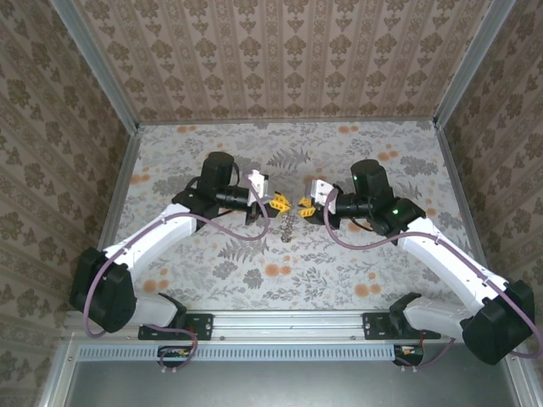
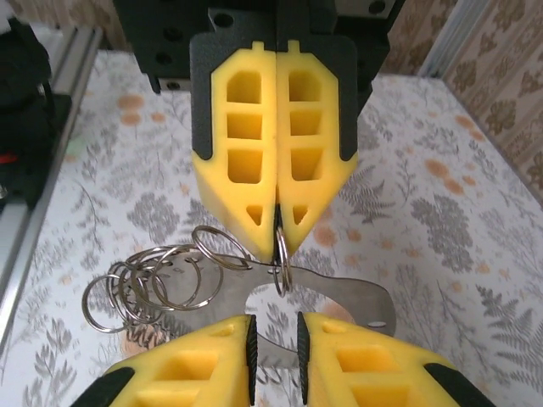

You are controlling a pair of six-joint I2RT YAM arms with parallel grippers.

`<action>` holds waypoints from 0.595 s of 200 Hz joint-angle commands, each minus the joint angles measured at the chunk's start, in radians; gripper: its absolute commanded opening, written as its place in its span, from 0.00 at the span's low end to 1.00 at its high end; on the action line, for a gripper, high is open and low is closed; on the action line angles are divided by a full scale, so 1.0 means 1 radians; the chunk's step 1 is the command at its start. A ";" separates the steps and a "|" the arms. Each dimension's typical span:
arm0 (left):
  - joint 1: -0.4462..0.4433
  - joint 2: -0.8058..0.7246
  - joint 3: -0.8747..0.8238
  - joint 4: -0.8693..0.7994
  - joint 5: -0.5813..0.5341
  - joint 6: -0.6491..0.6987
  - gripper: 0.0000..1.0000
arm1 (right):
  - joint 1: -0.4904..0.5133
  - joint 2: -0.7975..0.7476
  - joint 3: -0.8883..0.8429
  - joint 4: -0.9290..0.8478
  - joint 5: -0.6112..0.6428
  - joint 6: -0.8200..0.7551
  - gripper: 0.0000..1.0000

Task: Put the keys on the keyring

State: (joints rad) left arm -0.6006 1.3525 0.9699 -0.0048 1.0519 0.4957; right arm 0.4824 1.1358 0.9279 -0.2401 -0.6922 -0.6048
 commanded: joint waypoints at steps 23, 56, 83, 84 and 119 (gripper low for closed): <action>0.005 -0.023 0.007 0.206 0.156 -0.145 0.00 | -0.004 -0.006 -0.054 0.216 -0.134 0.107 0.23; 0.004 -0.016 0.010 0.226 0.181 -0.165 0.00 | -0.005 0.001 -0.061 0.280 -0.141 0.135 0.24; 0.001 -0.018 0.005 0.247 0.181 -0.177 0.00 | -0.007 0.005 -0.046 0.281 -0.183 0.151 0.22; 0.001 -0.018 0.005 0.249 0.181 -0.177 0.00 | -0.007 0.005 -0.045 0.280 -0.184 0.151 0.21; 0.001 -0.015 0.002 0.291 0.173 -0.214 0.00 | -0.007 0.007 -0.041 0.251 -0.175 0.125 0.06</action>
State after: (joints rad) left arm -0.5987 1.3525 0.9691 0.2153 1.1908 0.3256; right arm 0.4751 1.1343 0.8787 0.0013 -0.8246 -0.4713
